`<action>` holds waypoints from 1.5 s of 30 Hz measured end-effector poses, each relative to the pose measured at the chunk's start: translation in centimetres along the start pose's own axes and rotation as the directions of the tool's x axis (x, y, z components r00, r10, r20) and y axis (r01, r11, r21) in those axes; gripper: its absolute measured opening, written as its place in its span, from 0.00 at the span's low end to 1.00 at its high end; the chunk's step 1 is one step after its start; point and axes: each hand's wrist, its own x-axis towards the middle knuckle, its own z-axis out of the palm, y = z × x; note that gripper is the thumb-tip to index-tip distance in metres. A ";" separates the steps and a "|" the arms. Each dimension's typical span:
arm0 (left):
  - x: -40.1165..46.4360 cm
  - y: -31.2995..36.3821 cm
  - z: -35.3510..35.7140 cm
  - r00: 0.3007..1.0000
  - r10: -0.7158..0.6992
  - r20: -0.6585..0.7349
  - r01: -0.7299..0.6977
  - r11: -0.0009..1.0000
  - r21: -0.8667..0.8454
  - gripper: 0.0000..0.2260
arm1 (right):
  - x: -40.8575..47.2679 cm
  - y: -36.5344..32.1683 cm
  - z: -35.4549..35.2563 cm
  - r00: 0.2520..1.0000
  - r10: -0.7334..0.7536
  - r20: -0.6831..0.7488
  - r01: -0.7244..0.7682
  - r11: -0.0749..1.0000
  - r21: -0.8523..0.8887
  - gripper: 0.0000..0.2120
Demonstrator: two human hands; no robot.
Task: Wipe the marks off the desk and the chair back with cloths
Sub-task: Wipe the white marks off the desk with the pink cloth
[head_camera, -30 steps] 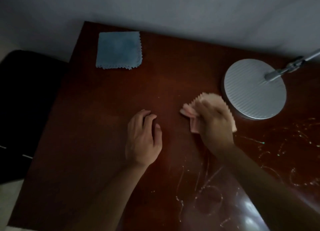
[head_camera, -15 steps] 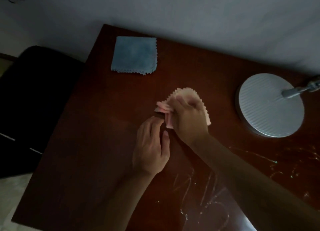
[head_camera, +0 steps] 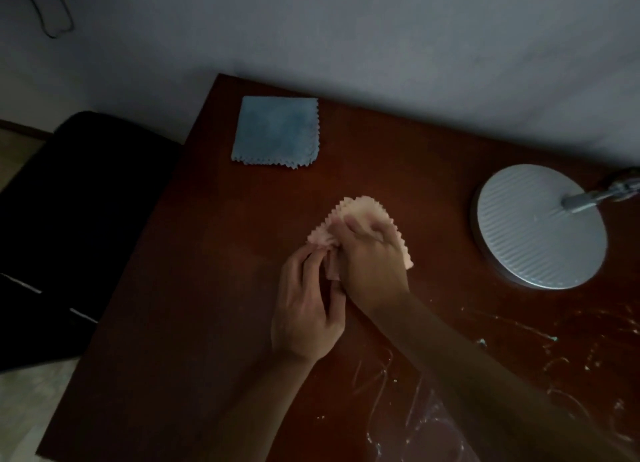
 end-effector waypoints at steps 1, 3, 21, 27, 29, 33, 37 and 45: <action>-0.1 0.1 -0.1 1.000 -0.018 0.006 0.018 1.000 0.007 0.20 | -1.8 0.6 -0.3 1.000 0.012 0.026 -0.013 1.000 0.021 0.18; -0.3 0.4 -0.3 0.999 -0.040 0.024 0.039 0.999 0.023 0.21 | -6.1 2.5 -0.8 0.997 0.052 0.051 -0.053 0.999 0.014 0.16; -2.1 -0.4 -1.9 0.994 0.028 0.105 -0.032 0.999 0.042 0.16 | -4.3 8.1 -1.3 0.988 0.127 0.090 -0.129 0.991 0.017 0.27; -2.4 -0.6 -2.2 0.996 0.043 0.077 -0.044 0.999 0.014 0.16 | -0.9 6.6 -1.5 0.984 0.135 0.114 -0.130 0.990 -0.051 0.28; -2.6 -0.6 -2.2 0.996 0.043 0.075 -0.044 0.999 0.013 0.16 | -2.2 4.9 -1.1 0.990 0.080 0.119 -0.076 0.996 -0.040 0.27; -2.7 -0.5 -2.1 0.996 0.061 0.060 -0.060 0.998 -0.006 0.15 | -7.1 3.7 -1.5 0.988 0.000 0.152 0.005 1.000 -0.027 0.22; -2.3 -0.4 -2.1 0.997 0.052 0.059 -0.051 0.998 -0.022 0.15 | -0.6 2.7 -0.8 0.986 -0.062 0.153 0.066 0.998 -0.020 0.19; -2.4 -1.2 -2.2 0.993 -0.007 -0.118 -0.006 0.994 -0.113 0.08 | -4.0 -0.6 0.1 0.972 -0.132 0.194 0.138 0.990 -0.018 0.24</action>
